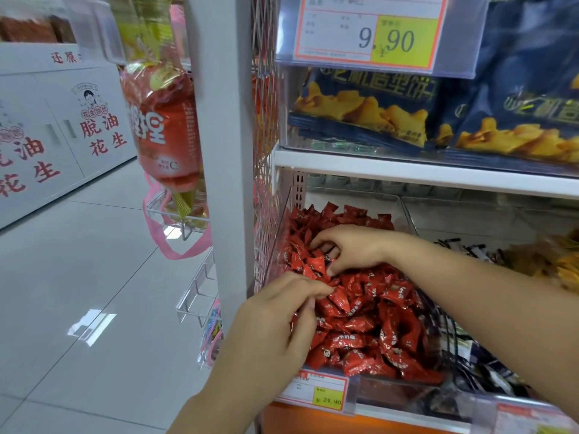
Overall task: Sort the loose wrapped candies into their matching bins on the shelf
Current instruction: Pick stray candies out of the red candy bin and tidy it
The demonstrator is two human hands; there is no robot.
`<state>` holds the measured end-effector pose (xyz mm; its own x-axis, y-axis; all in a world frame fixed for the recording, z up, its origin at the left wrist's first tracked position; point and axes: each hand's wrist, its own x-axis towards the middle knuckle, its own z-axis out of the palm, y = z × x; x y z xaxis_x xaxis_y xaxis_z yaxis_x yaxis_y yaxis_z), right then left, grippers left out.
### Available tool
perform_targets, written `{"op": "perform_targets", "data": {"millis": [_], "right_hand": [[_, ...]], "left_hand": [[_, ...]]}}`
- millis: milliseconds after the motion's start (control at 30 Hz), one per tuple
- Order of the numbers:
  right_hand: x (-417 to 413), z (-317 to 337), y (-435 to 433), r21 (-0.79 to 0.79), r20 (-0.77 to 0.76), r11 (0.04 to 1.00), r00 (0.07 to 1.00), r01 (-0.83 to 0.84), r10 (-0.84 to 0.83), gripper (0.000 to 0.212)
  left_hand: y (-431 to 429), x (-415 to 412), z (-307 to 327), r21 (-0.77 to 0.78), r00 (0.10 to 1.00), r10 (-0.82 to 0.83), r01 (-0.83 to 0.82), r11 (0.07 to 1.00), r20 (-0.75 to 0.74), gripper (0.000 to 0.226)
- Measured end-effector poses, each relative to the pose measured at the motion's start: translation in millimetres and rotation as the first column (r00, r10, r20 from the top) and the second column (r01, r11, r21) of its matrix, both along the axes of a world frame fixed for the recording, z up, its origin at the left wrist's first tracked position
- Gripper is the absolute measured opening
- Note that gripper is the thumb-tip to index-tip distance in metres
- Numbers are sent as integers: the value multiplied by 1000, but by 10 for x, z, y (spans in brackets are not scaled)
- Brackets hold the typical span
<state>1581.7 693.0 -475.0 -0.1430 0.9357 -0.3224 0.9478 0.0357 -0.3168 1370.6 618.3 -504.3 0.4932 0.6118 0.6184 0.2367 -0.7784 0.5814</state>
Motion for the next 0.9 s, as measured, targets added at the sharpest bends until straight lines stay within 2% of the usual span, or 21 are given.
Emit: {"op": "perform_targets", "data": {"millis": [200, 333, 400, 500, 633, 800, 900], "right_hand": [[-26, -28, -26, 84, 3, 996, 1000, 9, -9, 52], [0, 32, -115, 152, 30, 988, 999, -42, 38, 24], [13, 64, -160, 154, 24, 986, 998, -57, 54, 17], [27, 90, -219, 148, 79, 988, 996, -54, 43, 24], [2, 107, -253, 139, 245, 988, 969, -71, 35, 39], [-129, -8, -146, 162, 392, 976, 917, -143, 70, 29], [-143, -44, -102, 178, 395, 974, 917, -141, 61, 25]], "left_hand": [[-2, -6, -1, 0, 1000, 4, -4, 1000, -7, 26], [5, 2, 1, 20, 1000, 15, -14, 1000, -16, 26], [5, 10, -2, 24, 1000, 17, -17, 1000, -11, 25], [0, 14, -4, 19, 1000, 19, -19, 1000, 0, 26], [-14, 22, 3, 16, 1000, 30, -30, 999, 1, 26], [-11, 15, -5, 10, 1000, 23, -23, 1000, 7, 26], [-8, 15, -4, 9, 1000, 16, -16, 1000, 13, 26]]}}
